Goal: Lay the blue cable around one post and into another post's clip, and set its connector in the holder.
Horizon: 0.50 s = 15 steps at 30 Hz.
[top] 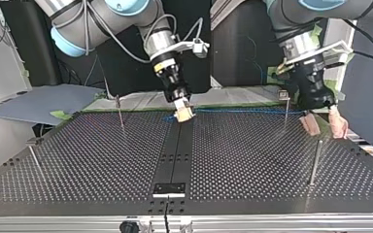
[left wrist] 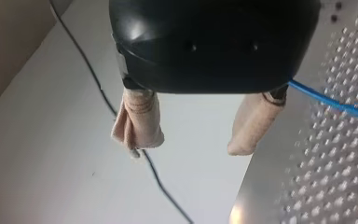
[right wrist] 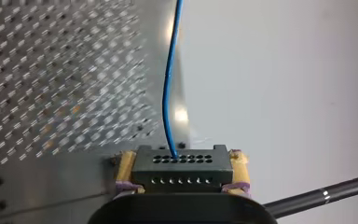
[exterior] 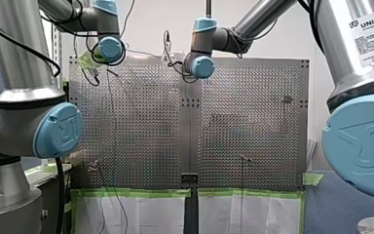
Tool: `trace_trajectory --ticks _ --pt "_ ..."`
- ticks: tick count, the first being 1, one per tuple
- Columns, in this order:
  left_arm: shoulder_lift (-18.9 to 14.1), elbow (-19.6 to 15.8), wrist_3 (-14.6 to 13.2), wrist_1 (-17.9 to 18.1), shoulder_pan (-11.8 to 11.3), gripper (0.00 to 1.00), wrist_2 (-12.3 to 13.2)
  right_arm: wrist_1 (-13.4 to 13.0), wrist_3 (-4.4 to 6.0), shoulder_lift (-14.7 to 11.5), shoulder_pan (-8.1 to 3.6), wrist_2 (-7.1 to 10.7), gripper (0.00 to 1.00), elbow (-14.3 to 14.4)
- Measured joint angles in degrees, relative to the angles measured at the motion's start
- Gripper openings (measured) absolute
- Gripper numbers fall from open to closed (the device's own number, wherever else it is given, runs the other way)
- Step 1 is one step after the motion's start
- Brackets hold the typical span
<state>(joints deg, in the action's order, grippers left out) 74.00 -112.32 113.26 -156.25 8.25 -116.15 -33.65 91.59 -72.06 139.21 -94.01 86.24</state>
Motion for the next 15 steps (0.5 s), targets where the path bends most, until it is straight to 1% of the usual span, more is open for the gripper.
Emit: trace_trajectory --ticks 4,9,15 --pt "0.89 0.92 0.72 0.07 -2.07 1.0 0.95 -0.15 0.07 0.13 0.44 0.56 0.0 -1.09" --pt "1.32 1.78 3.02 0.72 -5.02 1.0 3.52 -0.4 0.1 0.38 0.64 1.03 0.0 -1.42" --pt "2.94 3.62 5.18 0.88 -6.94 1.0 6.05 -0.4 0.1 0.55 0.73 1.32 0.0 -2.2"
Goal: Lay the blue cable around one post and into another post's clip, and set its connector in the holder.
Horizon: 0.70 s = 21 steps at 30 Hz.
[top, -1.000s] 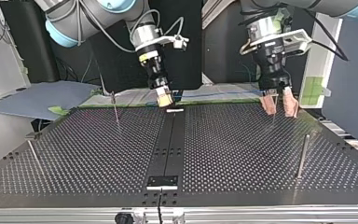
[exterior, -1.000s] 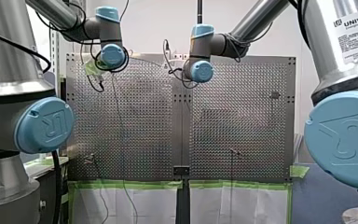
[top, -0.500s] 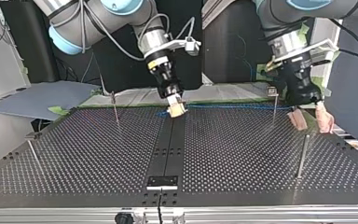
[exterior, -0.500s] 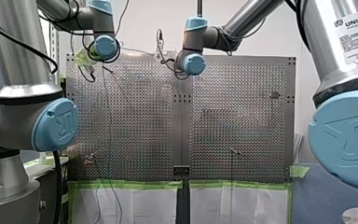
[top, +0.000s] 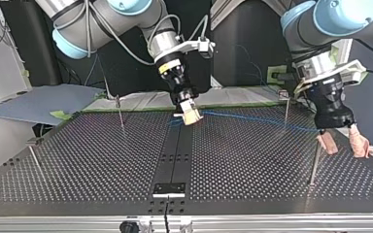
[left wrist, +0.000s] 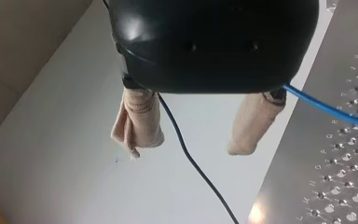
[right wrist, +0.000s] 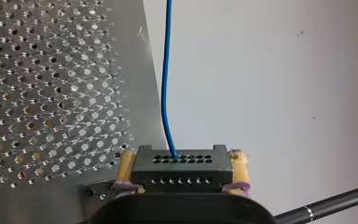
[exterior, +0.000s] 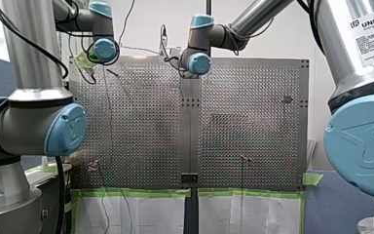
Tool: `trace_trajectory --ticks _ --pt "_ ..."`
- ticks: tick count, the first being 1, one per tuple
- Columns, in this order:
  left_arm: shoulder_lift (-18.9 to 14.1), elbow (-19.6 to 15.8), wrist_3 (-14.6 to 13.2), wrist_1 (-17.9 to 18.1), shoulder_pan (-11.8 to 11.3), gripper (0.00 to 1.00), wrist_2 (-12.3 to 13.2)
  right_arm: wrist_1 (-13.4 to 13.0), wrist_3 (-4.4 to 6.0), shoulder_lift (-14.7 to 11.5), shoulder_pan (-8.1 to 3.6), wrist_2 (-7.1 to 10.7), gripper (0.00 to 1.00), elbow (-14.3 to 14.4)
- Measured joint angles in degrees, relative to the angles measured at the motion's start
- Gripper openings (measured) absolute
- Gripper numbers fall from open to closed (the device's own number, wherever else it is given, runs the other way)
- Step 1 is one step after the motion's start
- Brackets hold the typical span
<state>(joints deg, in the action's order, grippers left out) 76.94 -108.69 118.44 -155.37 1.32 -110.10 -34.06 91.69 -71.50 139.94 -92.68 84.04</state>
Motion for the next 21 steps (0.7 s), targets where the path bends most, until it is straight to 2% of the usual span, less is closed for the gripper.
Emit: trace_trajectory --ticks 7,14,21 --pt "1.67 1.62 2.35 0.33 -2.29 1.0 2.36 0.5 0.0 0.65 0.15 0.03 0.0 -1.77" --pt "1.79 1.72 6.04 0.94 -6.16 1.0 5.86 2.39 -0.17 2.48 0.59 0.04 0.0 -5.17" --pt "2.99 1.74 8.76 2.62 -9.94 1.0 9.62 2.91 -0.12 3.85 1.09 0.04 0.0 -7.43"
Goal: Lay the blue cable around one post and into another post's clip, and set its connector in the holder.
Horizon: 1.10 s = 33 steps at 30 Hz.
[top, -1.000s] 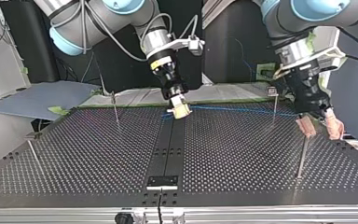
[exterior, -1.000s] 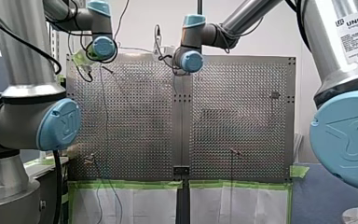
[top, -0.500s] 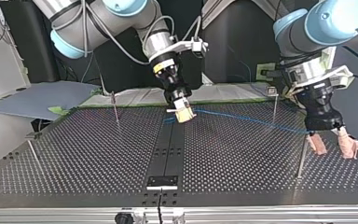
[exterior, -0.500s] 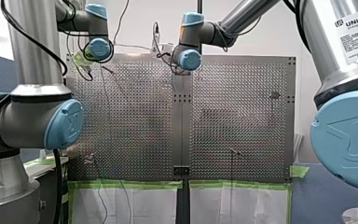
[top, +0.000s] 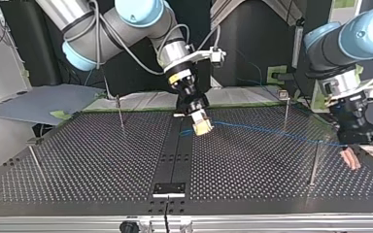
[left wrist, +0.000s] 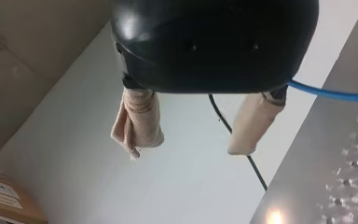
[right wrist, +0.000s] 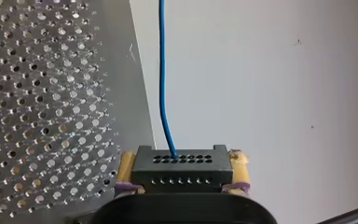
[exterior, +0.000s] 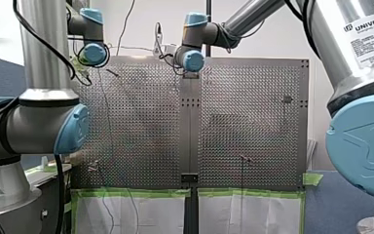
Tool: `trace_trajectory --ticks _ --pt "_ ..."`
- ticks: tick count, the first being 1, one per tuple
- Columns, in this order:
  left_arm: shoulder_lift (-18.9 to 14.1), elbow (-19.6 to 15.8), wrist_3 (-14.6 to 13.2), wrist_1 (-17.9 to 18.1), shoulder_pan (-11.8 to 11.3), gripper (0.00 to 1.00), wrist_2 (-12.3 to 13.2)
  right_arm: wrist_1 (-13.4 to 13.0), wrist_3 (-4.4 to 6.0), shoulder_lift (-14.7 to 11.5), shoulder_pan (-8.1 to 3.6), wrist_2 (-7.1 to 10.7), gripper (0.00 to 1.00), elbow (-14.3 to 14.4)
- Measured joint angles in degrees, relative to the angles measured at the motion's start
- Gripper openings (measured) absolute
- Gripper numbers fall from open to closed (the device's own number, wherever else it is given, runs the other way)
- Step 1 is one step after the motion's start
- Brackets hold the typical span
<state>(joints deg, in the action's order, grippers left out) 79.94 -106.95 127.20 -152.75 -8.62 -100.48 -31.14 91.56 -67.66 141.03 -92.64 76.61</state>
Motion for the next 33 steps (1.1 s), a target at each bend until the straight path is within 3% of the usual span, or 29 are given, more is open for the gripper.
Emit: trace_trajectory --ticks 11,18,29,33 --pt "2.13 0.07 4.18 3.78 -6.61 1.0 5.06 0.16 0.13 0.4 0.19 0.0 0.0 -1.4" --pt "4.33 0.19 4.86 5.32 -10.58 1.0 9.08 -1.32 0.89 0.82 0.24 -0.09 0.0 -1.98" --pt "7.59 2.99 5.31 7.68 -11.84 1.0 15.63 -0.65 1.09 1.91 0.33 -0.35 0.0 -4.04" --pt "8.63 3.94 5.26 7.98 -11.96 1.0 16.79 -1.08 1.53 2.61 0.02 -0.41 0.0 -4.72"
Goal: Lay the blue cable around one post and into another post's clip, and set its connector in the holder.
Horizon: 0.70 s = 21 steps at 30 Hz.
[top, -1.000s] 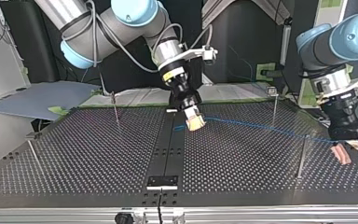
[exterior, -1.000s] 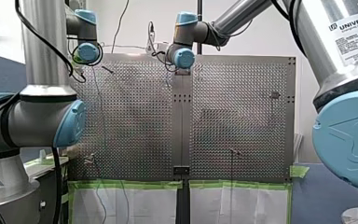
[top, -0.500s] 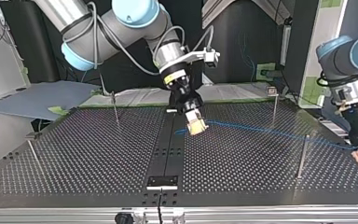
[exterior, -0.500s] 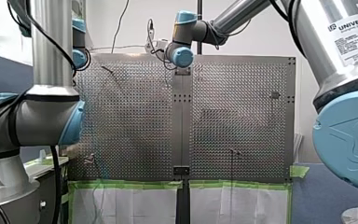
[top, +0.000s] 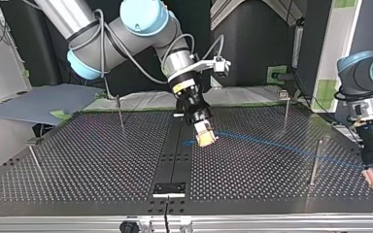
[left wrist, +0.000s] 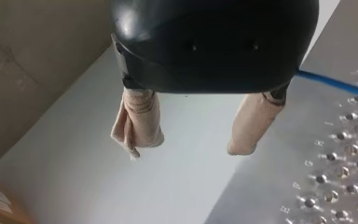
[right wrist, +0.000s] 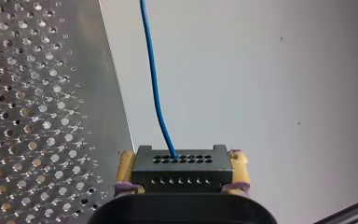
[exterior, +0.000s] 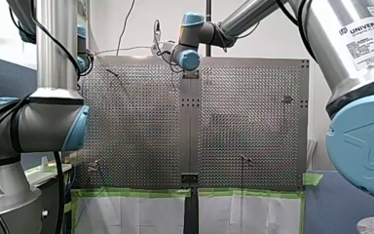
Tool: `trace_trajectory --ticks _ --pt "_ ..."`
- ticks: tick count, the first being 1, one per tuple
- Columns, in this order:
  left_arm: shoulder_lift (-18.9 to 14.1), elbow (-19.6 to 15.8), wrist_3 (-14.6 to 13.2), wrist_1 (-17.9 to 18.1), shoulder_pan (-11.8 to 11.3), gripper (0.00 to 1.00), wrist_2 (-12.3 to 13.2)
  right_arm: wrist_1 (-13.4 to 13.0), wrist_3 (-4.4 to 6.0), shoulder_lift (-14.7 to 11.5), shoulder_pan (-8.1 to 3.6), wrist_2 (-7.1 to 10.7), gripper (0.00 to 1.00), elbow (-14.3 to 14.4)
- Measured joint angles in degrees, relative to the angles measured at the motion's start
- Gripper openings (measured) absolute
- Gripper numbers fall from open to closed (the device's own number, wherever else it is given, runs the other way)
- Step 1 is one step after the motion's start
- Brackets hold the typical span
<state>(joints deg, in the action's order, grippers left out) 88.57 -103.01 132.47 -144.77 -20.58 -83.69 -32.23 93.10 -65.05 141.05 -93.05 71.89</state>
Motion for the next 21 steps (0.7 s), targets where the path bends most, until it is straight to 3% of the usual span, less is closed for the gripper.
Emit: trace_trajectory --ticks 14,21 --pt "6.47 1.19 -0.85 1.35 -0.95 1.0 1.32 0.17 0.33 3.04 -0.27 -0.14 0.0 -2.16" --pt "7.72 1.09 -2.52 0.8 0.39 1.0 2.11 0.89 0.2 4.0 -0.54 -1.89 0.0 -2.19"
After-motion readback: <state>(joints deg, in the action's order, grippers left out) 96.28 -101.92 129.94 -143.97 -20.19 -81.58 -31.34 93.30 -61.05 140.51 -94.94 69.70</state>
